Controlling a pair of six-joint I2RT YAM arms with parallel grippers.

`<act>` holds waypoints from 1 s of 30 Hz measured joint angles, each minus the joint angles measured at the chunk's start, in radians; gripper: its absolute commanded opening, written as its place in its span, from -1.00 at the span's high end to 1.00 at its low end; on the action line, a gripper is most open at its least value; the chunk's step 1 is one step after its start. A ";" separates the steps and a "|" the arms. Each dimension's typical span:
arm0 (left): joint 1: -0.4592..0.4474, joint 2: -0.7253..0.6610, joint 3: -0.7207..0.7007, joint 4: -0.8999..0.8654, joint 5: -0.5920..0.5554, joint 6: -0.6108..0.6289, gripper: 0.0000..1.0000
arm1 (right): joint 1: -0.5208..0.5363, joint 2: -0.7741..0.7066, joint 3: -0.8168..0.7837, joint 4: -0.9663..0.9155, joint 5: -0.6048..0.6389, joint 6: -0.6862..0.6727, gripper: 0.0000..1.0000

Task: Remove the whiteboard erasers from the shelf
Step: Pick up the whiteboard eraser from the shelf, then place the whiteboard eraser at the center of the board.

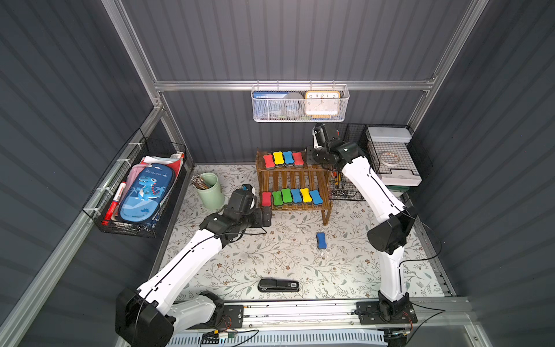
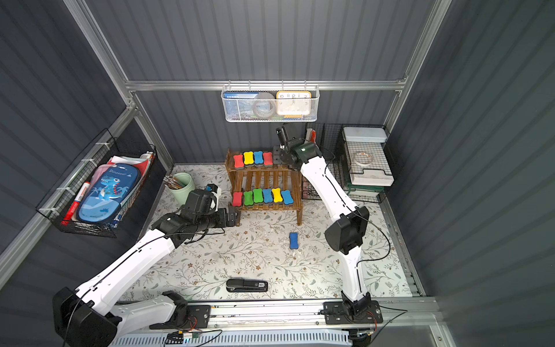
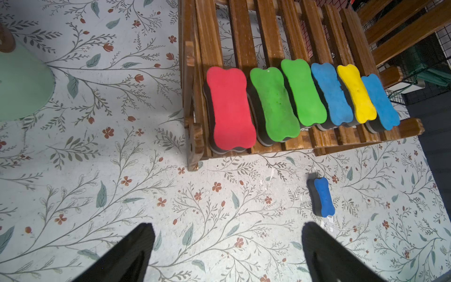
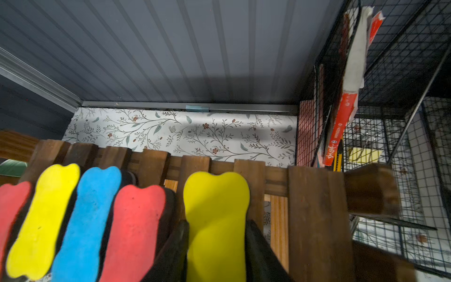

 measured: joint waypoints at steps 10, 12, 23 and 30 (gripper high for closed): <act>0.000 0.000 0.000 0.001 -0.005 0.000 -0.98 | 0.039 -0.502 -0.590 0.185 -0.032 0.088 0.35; 0.000 0.000 0.000 0.001 -0.006 0.000 -0.99 | 0.069 -0.596 -0.722 0.224 -0.031 0.111 0.35; 0.000 0.000 0.000 -0.003 -0.026 0.001 -0.99 | 0.235 -0.742 -1.231 0.309 -0.044 0.241 0.39; 0.000 0.001 0.014 -0.014 -0.029 0.001 -0.98 | 0.276 -0.644 -1.337 0.367 -0.083 0.290 0.40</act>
